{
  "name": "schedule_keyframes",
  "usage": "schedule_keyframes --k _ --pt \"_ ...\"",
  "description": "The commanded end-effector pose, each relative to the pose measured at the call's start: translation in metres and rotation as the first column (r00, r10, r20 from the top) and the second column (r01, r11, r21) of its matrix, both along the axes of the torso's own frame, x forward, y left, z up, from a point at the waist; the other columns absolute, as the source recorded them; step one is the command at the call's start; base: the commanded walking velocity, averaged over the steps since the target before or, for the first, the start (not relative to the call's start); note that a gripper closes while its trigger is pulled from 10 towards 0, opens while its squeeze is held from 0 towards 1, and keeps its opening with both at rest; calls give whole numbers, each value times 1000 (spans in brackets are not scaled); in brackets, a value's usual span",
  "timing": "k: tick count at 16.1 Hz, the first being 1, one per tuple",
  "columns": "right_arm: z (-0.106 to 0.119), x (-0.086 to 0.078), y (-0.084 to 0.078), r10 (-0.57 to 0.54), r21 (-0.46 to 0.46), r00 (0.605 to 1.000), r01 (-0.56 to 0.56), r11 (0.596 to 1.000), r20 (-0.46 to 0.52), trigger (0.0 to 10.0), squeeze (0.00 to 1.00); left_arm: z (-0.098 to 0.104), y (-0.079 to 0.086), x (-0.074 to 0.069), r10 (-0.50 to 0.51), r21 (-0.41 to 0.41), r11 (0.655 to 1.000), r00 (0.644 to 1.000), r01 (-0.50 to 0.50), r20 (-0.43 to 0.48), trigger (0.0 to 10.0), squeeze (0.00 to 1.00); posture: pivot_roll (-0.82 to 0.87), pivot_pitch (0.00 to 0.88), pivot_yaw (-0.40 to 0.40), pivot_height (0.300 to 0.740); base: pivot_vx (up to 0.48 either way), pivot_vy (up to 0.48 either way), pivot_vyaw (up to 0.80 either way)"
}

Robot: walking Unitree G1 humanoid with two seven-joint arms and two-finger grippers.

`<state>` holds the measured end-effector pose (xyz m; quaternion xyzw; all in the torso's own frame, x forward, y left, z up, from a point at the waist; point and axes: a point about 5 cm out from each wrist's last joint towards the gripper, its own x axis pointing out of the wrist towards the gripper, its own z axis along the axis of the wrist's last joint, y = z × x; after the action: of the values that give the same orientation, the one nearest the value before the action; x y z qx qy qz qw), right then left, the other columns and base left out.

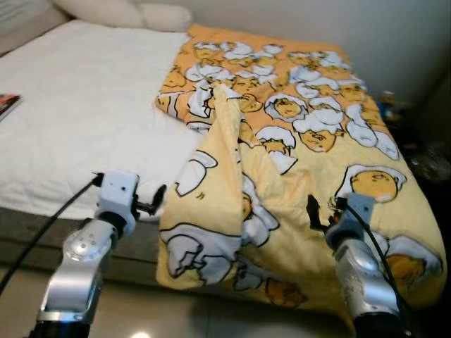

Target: Clean up the room

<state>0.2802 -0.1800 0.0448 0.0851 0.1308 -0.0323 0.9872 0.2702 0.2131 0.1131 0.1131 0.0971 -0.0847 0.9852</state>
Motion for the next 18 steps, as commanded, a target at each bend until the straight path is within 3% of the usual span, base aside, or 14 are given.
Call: schedule_keyframes --k 1,6,13,16,18 --pt "4 1 1 30 -17 999 -30 999 17 10000 1000 4 -5 4 -11 -5 1000 1000 11 15 10000 784 92 0 -32 740 0 307 -800" --pt "7 2 -2 43 -92 999 -42 995 13 10000 1000 5 -9 10 -25 -7 1000 1000 25 16 10000 788 71 0 -18 740 0 308 -771" --pt "14 8 9 127 -158 991 -121 980 29 10000 1000 6 -5 15 11 -18 1000 1000 -10 25 10000 788 71 0 -10 740 0 209 0" --pt "19 9 20 222 -108 974 -216 970 46 10000 1000 8 -7 18 28 -37 999 999 -27 44 10000 765 72 0 -6 740 0 0 0" --pt "19 9 21 228 -102 972 -222 970 48 10000 1000 10 -9 19 25 -39 999 998 -23 56 10000 780 74 0 -5 740 0 0 656"
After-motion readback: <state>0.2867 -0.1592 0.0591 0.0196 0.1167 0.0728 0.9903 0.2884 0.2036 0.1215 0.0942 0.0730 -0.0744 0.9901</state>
